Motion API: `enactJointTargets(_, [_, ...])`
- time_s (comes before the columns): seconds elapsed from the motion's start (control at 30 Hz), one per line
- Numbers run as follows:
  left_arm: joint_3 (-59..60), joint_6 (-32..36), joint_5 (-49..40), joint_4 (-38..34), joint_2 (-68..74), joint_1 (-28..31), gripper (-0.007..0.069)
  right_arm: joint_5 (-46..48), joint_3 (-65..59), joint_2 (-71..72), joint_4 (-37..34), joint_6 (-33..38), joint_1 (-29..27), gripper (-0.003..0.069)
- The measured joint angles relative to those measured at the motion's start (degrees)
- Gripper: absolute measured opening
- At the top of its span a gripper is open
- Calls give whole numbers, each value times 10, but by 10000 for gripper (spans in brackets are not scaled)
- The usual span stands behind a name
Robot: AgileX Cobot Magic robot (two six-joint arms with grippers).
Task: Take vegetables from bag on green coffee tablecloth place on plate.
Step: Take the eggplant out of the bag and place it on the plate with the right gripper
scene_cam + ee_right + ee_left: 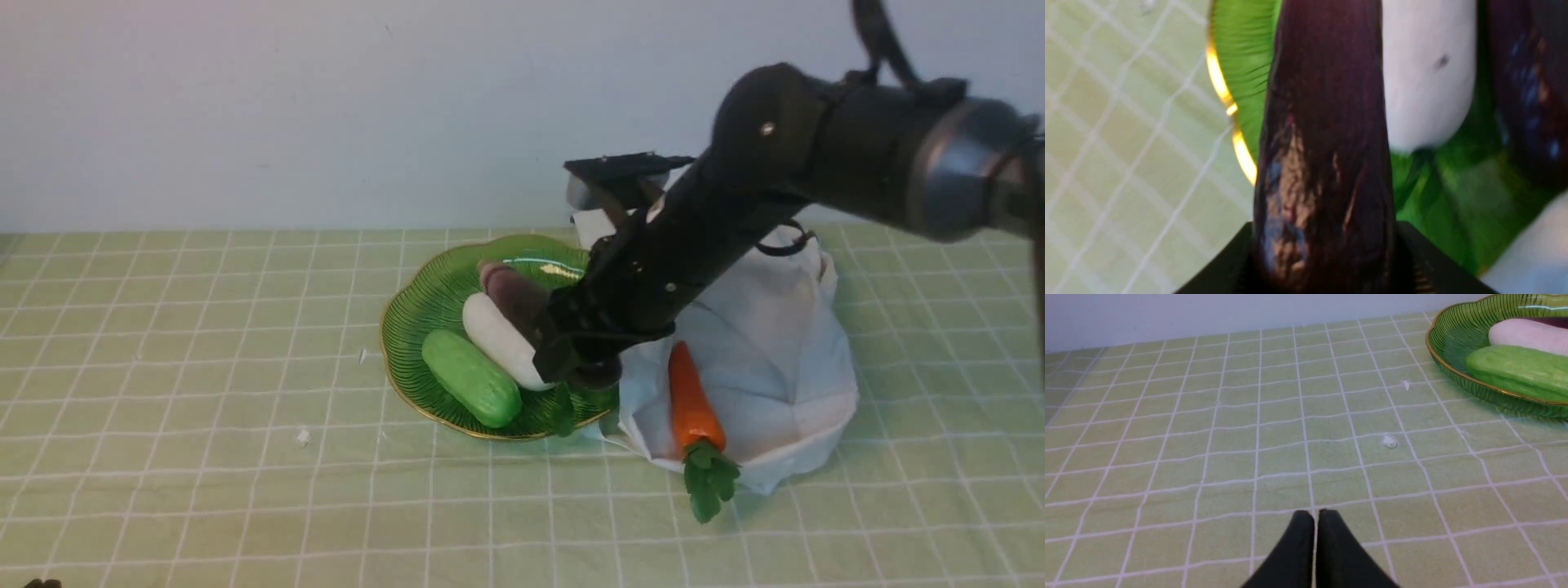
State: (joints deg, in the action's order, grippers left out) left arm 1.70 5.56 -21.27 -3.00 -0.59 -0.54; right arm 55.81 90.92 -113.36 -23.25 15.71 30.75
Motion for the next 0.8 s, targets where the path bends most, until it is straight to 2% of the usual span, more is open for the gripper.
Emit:
enactJointTargets(0.23, [0, 0, 0, 0, 0, 0, -4, -79, 30, -60, 36, -7, 8, 379])
enactJointTargets(0.3, [0, 0, 0, 0, 0, 0, -4, -97, 31, -77, 39, -8, 9, 459])
enactJointTargets(0.33, [0, 0, 0, 0, 0, 0, -4, -98, 31, -78, 39, -8, 9, 459])
enactJointTargets(0.4, [0, 0, 0, 0, 0, 0, -4, -102, 32, -85, 40, -8, 9, 560])
enactJointTargets(0.5, [0, 0, 0, 0, 0, 0, -4, -95, 43, -86, 43, -9, 9, 651])
enactJointTargets(0.53, [0, 0, 0, 0, 0, 0, -4, -92, 46, -85, 44, -9, 9, 655])
enactJointTargets(0.6, [0, 0, 0, 0, 0, 0, -4, -47, 81, -78, 57, -9, 9, 684])
enactJointTargets(0.8, [0, 0, 0, 0, 0, 0, -4, 117, 249, -53, 74, -19, 9, 680])
